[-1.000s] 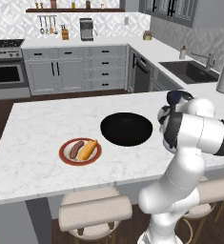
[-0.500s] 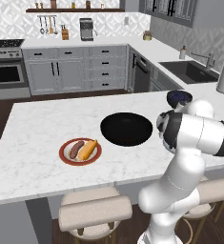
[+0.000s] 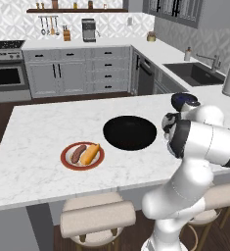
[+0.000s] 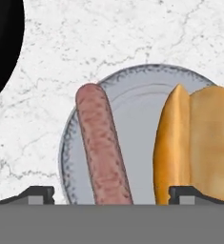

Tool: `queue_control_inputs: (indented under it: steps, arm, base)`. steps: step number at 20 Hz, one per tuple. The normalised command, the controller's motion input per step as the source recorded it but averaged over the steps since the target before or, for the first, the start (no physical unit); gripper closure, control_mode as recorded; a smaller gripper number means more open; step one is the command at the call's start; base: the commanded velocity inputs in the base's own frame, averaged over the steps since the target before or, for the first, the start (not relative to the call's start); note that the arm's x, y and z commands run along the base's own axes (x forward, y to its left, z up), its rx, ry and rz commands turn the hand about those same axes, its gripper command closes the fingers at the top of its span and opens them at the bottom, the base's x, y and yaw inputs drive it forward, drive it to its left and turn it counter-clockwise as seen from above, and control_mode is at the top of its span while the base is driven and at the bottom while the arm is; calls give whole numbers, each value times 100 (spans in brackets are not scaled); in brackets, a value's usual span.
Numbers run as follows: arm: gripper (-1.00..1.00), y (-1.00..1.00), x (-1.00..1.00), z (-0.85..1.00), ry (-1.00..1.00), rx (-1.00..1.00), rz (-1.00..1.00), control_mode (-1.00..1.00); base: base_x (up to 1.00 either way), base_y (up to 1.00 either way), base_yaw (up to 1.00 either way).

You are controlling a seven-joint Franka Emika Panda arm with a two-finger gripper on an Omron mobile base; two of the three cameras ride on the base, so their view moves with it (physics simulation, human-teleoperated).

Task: Place one bun and one sausage from the bowl on each plate.

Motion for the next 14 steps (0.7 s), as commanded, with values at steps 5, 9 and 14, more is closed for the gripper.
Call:
queue_control_inputs:
  steps: [5,9,14]
  arm:
    - [-100,0,-57,100,-7,2,0,-100]
    - [-100,0,-98,100,0,5,0,-100]
    - [-100,20,-100,76,12,6,-2,-100]
  base:
    - [0,0,0]
    - [0,0,0]
    - [0,0,0]
